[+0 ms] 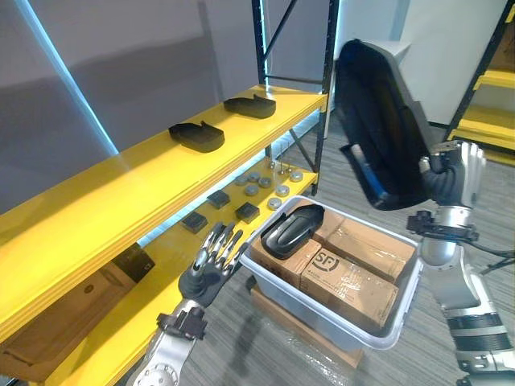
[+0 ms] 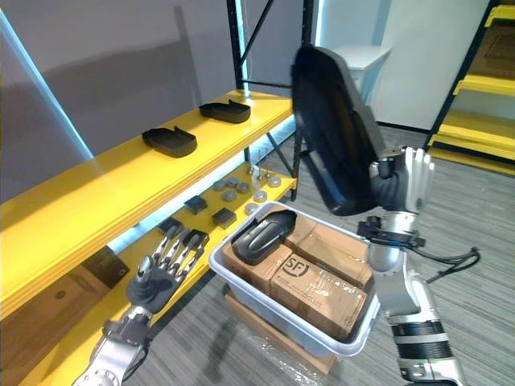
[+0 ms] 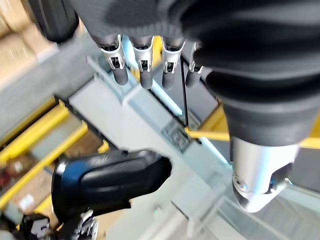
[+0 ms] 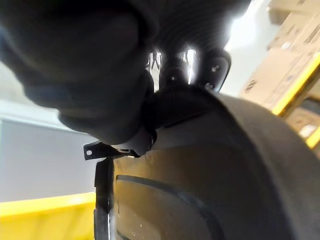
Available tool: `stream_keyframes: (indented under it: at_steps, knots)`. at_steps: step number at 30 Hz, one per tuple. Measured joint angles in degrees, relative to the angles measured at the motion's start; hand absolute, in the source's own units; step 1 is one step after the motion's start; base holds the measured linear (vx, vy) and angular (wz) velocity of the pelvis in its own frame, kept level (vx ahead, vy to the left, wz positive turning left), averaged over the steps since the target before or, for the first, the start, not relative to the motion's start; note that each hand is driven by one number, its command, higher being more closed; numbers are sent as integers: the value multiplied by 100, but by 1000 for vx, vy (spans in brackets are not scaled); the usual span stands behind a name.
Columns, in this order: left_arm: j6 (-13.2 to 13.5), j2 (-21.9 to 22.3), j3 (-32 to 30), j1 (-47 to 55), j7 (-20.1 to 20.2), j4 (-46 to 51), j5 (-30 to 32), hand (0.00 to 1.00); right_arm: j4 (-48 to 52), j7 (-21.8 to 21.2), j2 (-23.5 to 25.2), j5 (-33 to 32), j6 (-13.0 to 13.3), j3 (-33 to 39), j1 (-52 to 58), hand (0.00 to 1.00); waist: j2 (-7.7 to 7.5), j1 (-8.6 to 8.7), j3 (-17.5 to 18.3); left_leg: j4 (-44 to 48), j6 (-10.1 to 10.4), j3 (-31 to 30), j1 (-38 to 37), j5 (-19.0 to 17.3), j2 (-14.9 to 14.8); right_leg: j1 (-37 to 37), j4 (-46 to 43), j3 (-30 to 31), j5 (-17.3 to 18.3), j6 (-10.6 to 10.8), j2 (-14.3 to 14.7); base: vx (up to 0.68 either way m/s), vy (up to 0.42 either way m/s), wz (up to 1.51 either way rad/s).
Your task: Walk over and take plastic housings, then place them on the shelf
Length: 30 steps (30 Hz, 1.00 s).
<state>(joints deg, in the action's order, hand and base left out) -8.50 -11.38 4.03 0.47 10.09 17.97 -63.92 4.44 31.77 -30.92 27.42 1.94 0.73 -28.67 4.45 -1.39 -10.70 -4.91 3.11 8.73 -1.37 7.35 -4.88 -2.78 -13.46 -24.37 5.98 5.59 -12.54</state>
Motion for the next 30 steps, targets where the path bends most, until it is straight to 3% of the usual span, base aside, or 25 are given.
stream_keyframes:
  at_steps: [5, 11, 20, 27, 28, 30]
  knots:
    - [4, 53, 58, -319, -520, -4, 67, 0, 421, -65, 444, -76, 232, -310, -334, 100, -33, 39, 99, -1, 0, 56, -31, 1, -49, -97, 248, 33, -147, -11, 102, -8, -5, -6]
    - [106, 111, 147, -708, -1114, -183, 242, 0, 546, -542, 1008, -274, 596, -1033, -353, 100, -94, 6, 247, -3, 19, 51, -42, 19, -82, -138, 336, 29, -206, -44, 150, 0, 0, 0]
    - [523, 253, 159, -1094, -1358, -587, 629, 0, 303, -1394, 1634, -793, 954, -2016, -353, 100, -92, -46, 382, -7, 44, 28, -60, 54, -129, -234, 530, 17, -306, -58, 239, 0, 0, 0]
    - [807, 295, 129, -1195, -1336, -612, 666, 0, -27, -1890, 1937, -1184, 1060, -2194, -346, 100, -113, -103, 431, -7, 46, -71, -26, 77, -122, -302, 658, -48, -344, -90, 271, 4, -19, 6]
    - [837, 295, 119, -1195, -1342, -612, 667, 100, -104, -1901, 2000, -1288, 1060, -2193, -340, 100, -117, -108, 450, -7, 47, -76, -25, 78, -124, -309, 678, -53, -350, -93, 279, 9, -23, 5]
    - [926, 296, 58, -1196, -1349, -603, 685, 100, -150, -1969, 2056, -1517, 1060, -2212, -294, 100, -117, -113, 493, -7, 47, -90, -25, 78, -124, -309, 708, -73, -357, -96, 286, 8, -23, 4]
